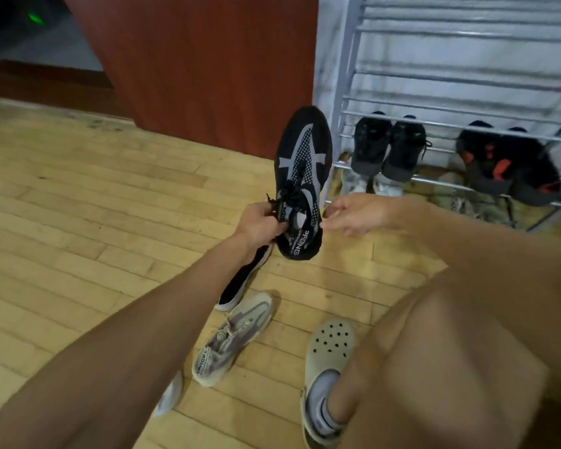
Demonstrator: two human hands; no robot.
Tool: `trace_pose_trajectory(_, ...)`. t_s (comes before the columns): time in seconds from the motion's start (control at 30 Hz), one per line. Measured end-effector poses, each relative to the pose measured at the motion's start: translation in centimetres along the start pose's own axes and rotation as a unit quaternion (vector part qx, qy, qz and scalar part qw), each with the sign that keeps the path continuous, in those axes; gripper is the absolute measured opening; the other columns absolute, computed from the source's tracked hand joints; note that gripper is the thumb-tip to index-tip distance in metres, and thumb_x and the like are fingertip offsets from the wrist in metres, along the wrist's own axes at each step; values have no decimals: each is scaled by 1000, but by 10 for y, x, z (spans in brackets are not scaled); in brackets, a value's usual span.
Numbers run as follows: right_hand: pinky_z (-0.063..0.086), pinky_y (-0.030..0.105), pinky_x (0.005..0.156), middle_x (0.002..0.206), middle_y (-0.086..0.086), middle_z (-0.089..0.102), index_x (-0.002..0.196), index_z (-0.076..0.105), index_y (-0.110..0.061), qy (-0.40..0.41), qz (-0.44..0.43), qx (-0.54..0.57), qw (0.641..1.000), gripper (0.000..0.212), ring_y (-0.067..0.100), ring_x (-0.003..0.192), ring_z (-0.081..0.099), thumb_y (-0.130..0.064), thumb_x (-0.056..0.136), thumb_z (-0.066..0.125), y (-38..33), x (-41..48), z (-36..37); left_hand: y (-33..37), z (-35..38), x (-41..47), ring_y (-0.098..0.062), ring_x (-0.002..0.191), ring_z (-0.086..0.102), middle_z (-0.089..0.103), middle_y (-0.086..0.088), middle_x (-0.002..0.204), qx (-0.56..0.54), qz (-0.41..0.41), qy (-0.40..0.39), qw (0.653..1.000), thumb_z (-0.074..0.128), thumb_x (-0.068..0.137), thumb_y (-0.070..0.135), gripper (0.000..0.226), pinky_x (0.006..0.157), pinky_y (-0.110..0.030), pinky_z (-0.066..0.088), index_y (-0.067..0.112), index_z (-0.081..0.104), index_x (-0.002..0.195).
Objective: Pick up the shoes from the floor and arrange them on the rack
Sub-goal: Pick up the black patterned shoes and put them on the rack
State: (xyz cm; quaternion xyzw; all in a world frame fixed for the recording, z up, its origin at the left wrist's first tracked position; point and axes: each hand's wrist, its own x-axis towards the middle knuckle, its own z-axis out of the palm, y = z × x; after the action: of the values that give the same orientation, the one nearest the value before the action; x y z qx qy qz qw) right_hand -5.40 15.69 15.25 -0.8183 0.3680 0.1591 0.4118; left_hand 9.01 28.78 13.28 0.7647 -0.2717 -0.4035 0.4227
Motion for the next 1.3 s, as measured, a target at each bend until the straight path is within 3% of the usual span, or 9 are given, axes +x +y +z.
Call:
trace_pose_trajectory(0.17, 50, 28, 66, 91, 2, 59, 92, 59, -14, 102, 11, 51, 993, 24, 16, 77, 61, -38, 94, 55, 49, -60, -52, 77, 71, -12, -23, 98, 62, 65, -6, 103, 51, 75, -58, 994, 59, 86, -4, 34, 63, -23, 52, 7, 62, 118)
trace_pose_trajectory(0.27, 58, 30, 73, 98, 3, 64, 106, 63, -8, 160, 26, 79, 984, 31, 14, 82, 67, -36, 93, 58, 93, -110, -80, 119, 122, -21, -26, 98, 64, 68, -9, 101, 91, 120, -76, 986, 63, 84, -4, 29, 79, -38, 57, 7, 66, 110)
trace_pose_trajectory(0.37, 49, 19, 49, 76, 1, 60, 110, 63, -3, 212, 49, 100, 971, 29, 7, 59, 60, -26, 93, 59, 151, -168, -102, 152, 181, -30, -26, 98, 64, 68, -8, 100, 118, 155, -98, 976, 66, 81, -3, 30, 86, -42, 56, 8, 67, 109)
trace_pose_trajectory(0.5, 52, 26, 55, 88, 6, 63, 117, 61, -10, 261, 162, 200, 930, 24, 16, 68, 58, -17, 98, 47, 250, -255, -112, 179, 264, -51, -25, 92, 67, 70, -9, 99, 155, 201, -139, 957, 73, 77, 5, 34, 76, -35, 56, 10, 69, 110)
trace_pose_trajectory(0.67, 53, 26, 70, 108, 7, 63, 121, 61, -11, 297, 276, 222, 887, 27, 16, 82, 62, -15, 96, 51, 348, -345, -80, 187, 352, -84, -26, 98, 67, 72, -9, 100, 195, 229, -211, 930, 76, 70, 11, 35, 89, -44, 55, 11, 73, 104)
trace_pose_trajectory(0.9, 52, 41, 92, 122, 17, 61, 128, 55, -3, 273, 376, 294, 835, 33, 29, 103, 61, -16, 98, 48, 430, -377, 12, 142, 437, -125, -27, 94, 65, 70, -10, 99, 235, 179, -286, 912, 73, 76, 5, 26, 85, -42, 57, 10, 70, 101)
trace_pose_trajectory(1.0, 54, 35, 86, 102, 9, 64, 124, 57, 0, 250, 425, 308, 814, 34, 27, 96, 63, -18, 94, 54, 457, -370, 66, 110, 457, -128, -26, 92, 62, 68, -9, 98, 239, 146, -307, 910, 71, 79, 3, 27, 78, -37, 56, 10, 68, 105)
trace_pose_trajectory(1.1, 51, 33, 79, 86, 7, 59, 121, 60, 3, 262, 491, 335, 760, 36, 27, 90, 62, -16, 91, 56, 481, -359, 123, 79, 461, -126, -24, 93, 60, 66, -7, 98, 240, 93, -320, 912, 68, 81, 0, 26, 81, -38, 54, 16, 65, 101)
trace_pose_trajectory(1.3, 52, 37, 89, 132, 16, 51, 137, 42, 1, 316, 521, 560, 562, 55, 35, 117, 55, -37, 97, 49, 487, -316, 215, 51, 458, -116, -24, 95, 62, 66, -4, 91, 219, 33, -325, 920, 68, 81, -3, 25, 86, -40, 54, 17, 63, 95)
